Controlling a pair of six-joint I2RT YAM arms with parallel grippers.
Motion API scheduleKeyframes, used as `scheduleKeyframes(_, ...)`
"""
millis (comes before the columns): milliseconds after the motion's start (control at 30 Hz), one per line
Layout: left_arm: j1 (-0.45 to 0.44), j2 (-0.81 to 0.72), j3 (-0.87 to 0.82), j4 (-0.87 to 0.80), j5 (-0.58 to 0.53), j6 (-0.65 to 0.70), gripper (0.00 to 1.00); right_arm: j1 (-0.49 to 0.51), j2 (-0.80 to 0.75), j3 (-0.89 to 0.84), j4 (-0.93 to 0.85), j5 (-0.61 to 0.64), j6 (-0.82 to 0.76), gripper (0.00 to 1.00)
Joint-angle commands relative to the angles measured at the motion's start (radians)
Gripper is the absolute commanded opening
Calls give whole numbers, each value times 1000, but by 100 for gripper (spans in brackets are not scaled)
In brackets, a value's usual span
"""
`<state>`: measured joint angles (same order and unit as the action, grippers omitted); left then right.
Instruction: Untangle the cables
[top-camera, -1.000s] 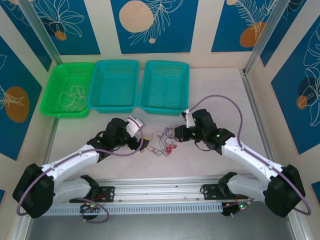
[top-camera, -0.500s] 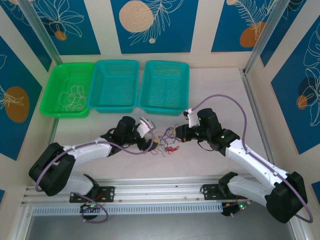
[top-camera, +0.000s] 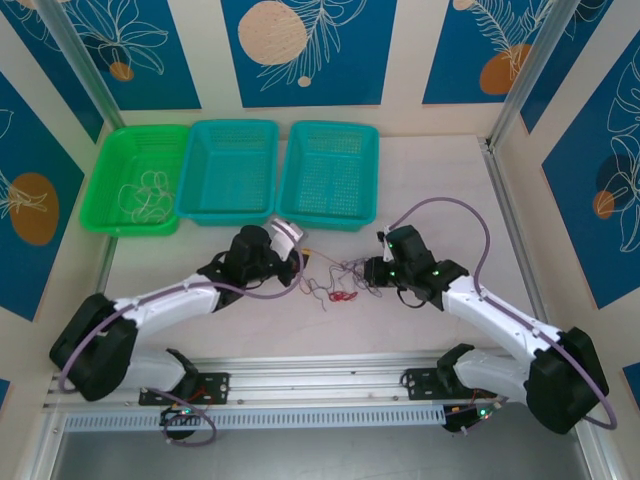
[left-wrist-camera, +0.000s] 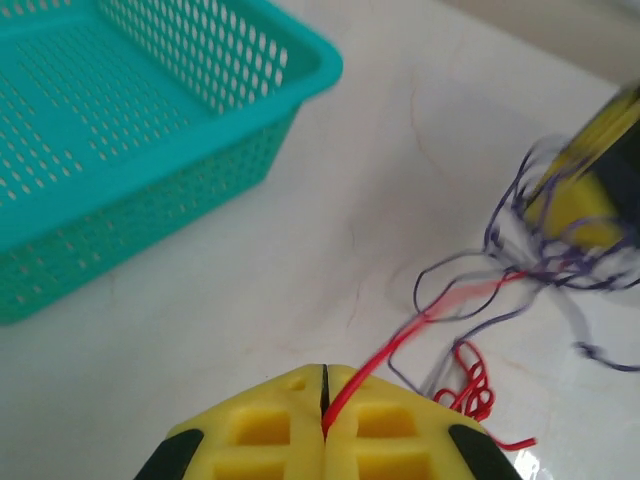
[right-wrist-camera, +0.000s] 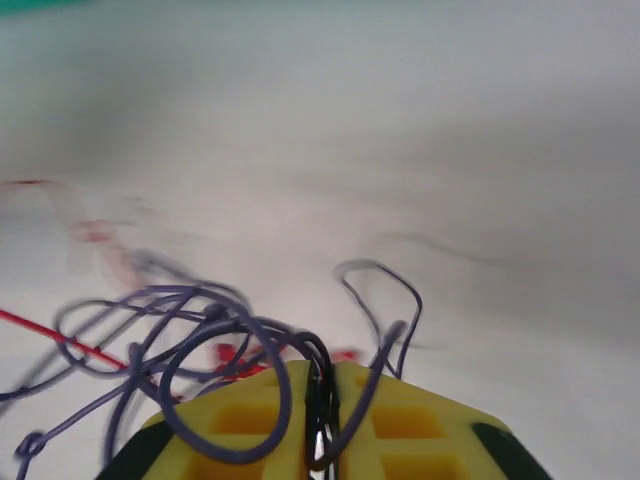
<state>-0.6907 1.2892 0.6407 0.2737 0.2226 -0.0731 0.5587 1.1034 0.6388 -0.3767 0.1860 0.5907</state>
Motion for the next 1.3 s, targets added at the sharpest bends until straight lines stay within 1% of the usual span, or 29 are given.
scheduleKeyframes(0,-3,-67,18,-40,-22,-62,0,-3,11,-14,-120,111,55,20)
scheduleKeyframes(67,-4,-76,13,-53,-28,-84,0,34,-14,11,-129,124,52,24)
scheduleKeyframes(133,-3,-77,9,-68,-43,-104,0,117,-65,21,-107,190,26,29)
scheduleKeyframes(200,-4,-74,1,-65,-44,-125,0,229,-125,4,-39,267,-3,41)
scheduleKeyframes(300,-6,-77,-2,-69,-31,-150,0,326,-144,-18,85,308,3,45)
scheduleKeyframes(367,-7,-91,1,-84,-38,-161,0,355,-104,-11,137,328,37,46)
scheduleKeyframes(467,-7,-132,7,-106,-56,-163,0,359,19,36,173,353,92,47)
scheduleKeyframes(567,-7,-178,32,-162,-82,-162,0,362,161,115,188,315,95,47)
scheduleKeyframes(667,-7,-224,61,-230,-104,-156,0,371,322,173,164,317,118,47)
scheduleKeyframes(767,-7,-280,89,-297,-170,-146,0,364,437,189,115,326,191,46)
scheduleKeyframes(833,-5,-317,115,-351,-241,-136,0,358,464,196,79,314,226,45)
scheduleKeyframes(933,3,-347,169,-429,-388,-114,0,371,412,190,78,313,203,45)
scheduleKeyframes(1000,32,-338,227,-478,-461,-82,0,372,350,194,53,327,177,46)
scheduleKeyframes(1067,90,-307,288,-507,-470,-53,0,368,287,198,15,343,160,47)
scheduleKeyframes(1233,298,-172,427,-476,-377,-16,0,362,104,172,-25,330,139,50)
scheduleKeyframes(1267,336,-130,459,-463,-360,-14,0,363,62,165,-29,329,140,55)
